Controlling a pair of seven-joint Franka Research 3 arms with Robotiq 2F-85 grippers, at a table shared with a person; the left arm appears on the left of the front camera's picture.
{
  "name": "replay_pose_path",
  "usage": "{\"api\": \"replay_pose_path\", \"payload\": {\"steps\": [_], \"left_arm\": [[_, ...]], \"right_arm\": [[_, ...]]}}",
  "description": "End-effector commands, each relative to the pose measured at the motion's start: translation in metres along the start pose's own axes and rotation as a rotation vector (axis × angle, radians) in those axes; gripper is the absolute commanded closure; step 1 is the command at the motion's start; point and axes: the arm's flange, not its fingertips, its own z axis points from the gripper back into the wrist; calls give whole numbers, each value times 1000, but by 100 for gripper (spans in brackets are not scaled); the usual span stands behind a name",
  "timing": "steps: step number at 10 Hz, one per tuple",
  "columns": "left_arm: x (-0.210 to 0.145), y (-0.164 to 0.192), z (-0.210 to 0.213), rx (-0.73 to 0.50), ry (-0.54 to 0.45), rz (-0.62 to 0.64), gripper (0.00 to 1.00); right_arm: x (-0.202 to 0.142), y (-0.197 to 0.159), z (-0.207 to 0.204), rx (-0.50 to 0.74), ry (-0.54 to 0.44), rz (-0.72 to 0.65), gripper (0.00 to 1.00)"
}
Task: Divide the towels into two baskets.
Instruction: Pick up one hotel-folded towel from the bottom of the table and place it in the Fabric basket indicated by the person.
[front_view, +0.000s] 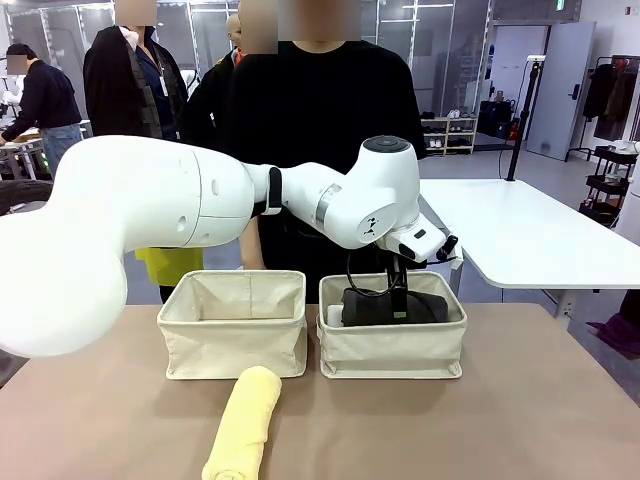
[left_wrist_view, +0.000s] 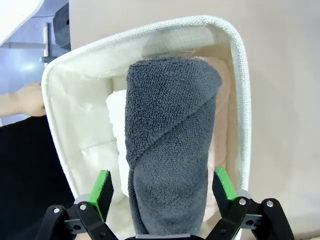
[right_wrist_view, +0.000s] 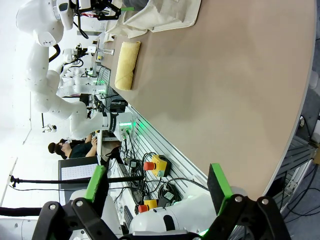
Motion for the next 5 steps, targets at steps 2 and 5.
{"api": "replay_pose_path", "payload": {"steps": [2, 5], "left_arm": [[1, 0, 1, 1, -1, -6, 0], [1, 0, 1, 1, -1, -6, 0]], "right_arm": [[-2, 3, 1, -11, 11, 0, 0], [-2, 3, 1, -11, 11, 0, 0]]}}
